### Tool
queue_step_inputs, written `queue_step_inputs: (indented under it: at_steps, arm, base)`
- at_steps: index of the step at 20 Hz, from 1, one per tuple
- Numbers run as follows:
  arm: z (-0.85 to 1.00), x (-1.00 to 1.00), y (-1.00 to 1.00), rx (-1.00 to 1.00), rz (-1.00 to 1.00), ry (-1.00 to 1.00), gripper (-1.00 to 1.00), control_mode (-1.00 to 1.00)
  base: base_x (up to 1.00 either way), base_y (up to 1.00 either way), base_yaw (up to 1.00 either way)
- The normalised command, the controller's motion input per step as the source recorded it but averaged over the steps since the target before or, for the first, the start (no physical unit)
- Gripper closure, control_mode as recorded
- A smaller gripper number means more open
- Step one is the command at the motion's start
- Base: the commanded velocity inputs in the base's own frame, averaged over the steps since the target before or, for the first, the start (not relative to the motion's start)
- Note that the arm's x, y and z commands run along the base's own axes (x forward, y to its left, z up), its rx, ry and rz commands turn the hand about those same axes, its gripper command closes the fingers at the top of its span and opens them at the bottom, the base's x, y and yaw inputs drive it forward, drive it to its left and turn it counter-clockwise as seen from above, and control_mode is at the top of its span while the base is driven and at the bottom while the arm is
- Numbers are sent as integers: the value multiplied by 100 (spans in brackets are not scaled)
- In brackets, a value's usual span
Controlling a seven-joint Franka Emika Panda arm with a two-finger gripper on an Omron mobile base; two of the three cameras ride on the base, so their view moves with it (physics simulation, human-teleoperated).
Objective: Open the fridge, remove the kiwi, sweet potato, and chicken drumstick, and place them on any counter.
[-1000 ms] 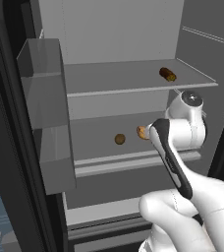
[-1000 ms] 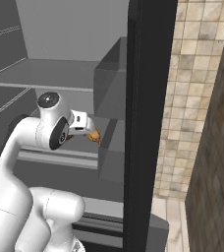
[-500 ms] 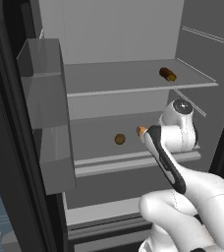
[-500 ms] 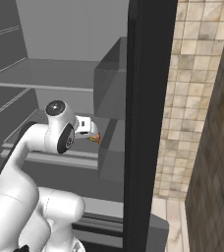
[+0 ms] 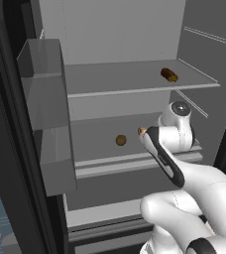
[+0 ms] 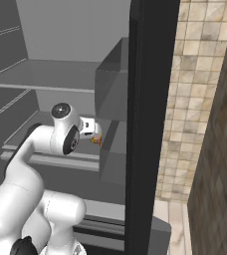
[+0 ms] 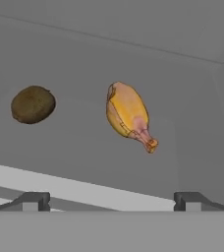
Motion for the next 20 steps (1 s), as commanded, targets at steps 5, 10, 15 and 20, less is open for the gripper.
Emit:
queue_step_inputs:
  at_steps: [5,10,15,20]
  arm:
    - [-1,41,-7,0,0,0,-100,-100]
    - [-10,41,-11,0,0,0,-100,-100]
    - [-25,40,-1,0,0,3,-100,-100]
    - [-28,33,0,0,0,5,-100,-100]
  base:
    - [0,0,0]
    - [0,0,0]
    - [0,0,0]
    - [0,0,0]
